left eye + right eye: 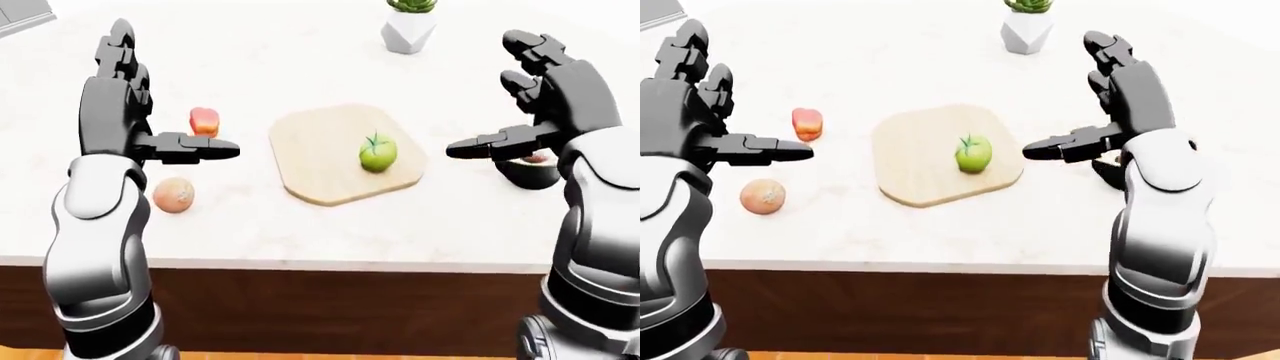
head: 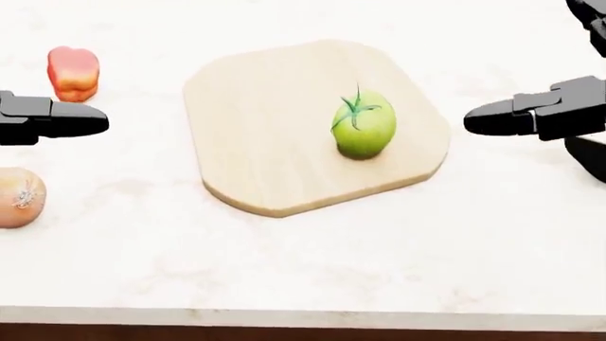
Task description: Place the avocado, onion, tomato and bell pepper on the cutting board.
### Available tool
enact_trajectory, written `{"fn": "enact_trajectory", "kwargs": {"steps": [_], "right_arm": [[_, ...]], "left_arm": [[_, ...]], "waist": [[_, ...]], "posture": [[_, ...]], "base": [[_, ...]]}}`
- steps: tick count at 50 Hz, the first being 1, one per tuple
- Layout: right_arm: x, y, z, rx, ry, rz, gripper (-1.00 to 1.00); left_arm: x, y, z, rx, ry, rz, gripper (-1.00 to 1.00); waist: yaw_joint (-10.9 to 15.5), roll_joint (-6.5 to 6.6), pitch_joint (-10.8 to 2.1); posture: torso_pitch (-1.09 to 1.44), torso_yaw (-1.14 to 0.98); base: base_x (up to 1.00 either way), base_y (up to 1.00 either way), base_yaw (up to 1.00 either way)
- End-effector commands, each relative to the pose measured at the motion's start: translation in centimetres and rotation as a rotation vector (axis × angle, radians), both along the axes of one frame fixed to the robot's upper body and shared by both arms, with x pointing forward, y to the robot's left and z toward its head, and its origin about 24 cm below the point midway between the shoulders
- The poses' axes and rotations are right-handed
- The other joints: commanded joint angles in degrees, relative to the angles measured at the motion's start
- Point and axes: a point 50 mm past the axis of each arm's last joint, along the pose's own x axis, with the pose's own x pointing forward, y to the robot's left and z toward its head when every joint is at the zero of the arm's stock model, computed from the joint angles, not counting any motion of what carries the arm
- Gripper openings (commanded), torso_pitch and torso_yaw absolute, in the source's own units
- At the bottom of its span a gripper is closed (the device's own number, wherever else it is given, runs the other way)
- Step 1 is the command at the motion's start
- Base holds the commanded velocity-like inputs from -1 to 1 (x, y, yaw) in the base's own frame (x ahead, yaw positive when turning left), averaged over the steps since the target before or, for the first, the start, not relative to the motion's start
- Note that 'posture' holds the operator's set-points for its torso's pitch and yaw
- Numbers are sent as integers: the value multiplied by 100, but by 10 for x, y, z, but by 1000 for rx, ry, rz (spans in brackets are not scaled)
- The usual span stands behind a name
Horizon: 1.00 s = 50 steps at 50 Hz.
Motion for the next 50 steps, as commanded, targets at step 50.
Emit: {"fn": "enact_trajectory", "kwargs": {"steps": [50], "right_arm": [[-13,-89,-52,-60,110,-271,100]], "left_arm": [[-12,4,19,35,-82,16,100]], "waist": [[-9,-56,-125]], "posture": [[0,0]], "base": [[0,0,0]]}}
